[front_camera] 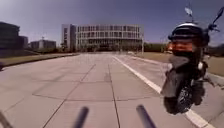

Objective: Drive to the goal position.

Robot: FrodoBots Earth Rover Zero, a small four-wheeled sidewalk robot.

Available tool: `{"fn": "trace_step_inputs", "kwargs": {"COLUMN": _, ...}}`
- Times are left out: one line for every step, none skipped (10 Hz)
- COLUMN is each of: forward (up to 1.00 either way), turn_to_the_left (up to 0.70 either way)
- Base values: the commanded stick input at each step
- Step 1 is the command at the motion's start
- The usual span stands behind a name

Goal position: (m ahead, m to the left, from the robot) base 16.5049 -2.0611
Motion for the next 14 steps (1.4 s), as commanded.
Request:
{"fn": "trace_step_inputs", "kwargs": {"forward": 0.70, "turn_to_the_left": 0.00}}
{"fn": "trace_step_inputs", "kwargs": {"forward": 0.70, "turn_to_the_left": 0.00}}
{"fn": "trace_step_inputs", "kwargs": {"forward": 0.70, "turn_to_the_left": 0.00}}
{"fn": "trace_step_inputs", "kwargs": {"forward": 0.70, "turn_to_the_left": 0.00}}
{"fn": "trace_step_inputs", "kwargs": {"forward": 0.70, "turn_to_the_left": 0.00}}
{"fn": "trace_step_inputs", "kwargs": {"forward": 0.70, "turn_to_the_left": 0.00}}
{"fn": "trace_step_inputs", "kwargs": {"forward": 0.70, "turn_to_the_left": 0.00}}
{"fn": "trace_step_inputs", "kwargs": {"forward": 0.70, "turn_to_the_left": 0.00}}
{"fn": "trace_step_inputs", "kwargs": {"forward": 0.70, "turn_to_the_left": 0.00}}
{"fn": "trace_step_inputs", "kwargs": {"forward": 0.70, "turn_to_the_left": 0.00}}
{"fn": "trace_step_inputs", "kwargs": {"forward": 0.70, "turn_to_the_left": 0.00}}
{"fn": "trace_step_inputs", "kwargs": {"forward": 0.70, "turn_to_the_left": 0.00}}
{"fn": "trace_step_inputs", "kwargs": {"forward": 0.70, "turn_to_the_left": 0.00}}
{"fn": "trace_step_inputs", "kwargs": {"forward": 0.70, "turn_to_the_left": 0.00}}
